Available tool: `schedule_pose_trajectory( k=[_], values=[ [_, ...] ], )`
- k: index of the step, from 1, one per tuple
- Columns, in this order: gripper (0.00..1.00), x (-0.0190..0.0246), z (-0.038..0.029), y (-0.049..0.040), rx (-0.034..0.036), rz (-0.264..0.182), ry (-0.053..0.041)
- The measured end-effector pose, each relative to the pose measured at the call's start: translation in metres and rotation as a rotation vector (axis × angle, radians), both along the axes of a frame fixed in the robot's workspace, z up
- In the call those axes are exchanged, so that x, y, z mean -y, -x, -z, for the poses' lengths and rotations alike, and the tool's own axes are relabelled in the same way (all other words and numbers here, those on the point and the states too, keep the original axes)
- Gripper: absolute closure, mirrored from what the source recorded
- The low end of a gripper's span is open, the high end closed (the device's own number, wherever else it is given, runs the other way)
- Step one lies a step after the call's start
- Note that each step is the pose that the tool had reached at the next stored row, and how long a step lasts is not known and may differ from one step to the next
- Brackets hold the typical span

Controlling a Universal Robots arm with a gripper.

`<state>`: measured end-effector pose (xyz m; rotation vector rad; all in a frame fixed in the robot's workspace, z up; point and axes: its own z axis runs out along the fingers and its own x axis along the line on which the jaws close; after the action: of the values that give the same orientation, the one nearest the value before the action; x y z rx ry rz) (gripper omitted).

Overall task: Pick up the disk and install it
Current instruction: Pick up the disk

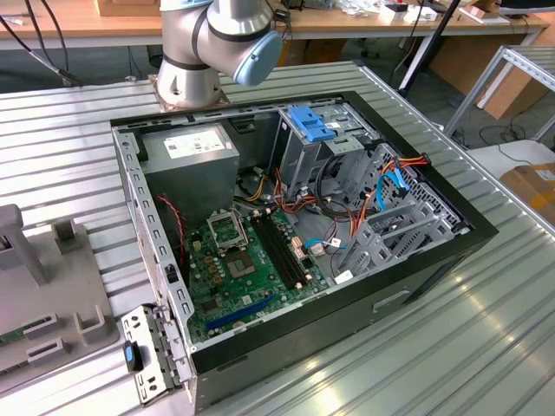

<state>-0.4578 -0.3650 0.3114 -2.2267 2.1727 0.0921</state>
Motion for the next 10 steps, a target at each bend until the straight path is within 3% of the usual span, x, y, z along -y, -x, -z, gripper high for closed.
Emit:
schedule_pose_trajectory(
  k=[10],
  values=[
    [0.40,-0.0001,0.0001,-0.0012,0.0000,0.000,0.0000]
  ],
)
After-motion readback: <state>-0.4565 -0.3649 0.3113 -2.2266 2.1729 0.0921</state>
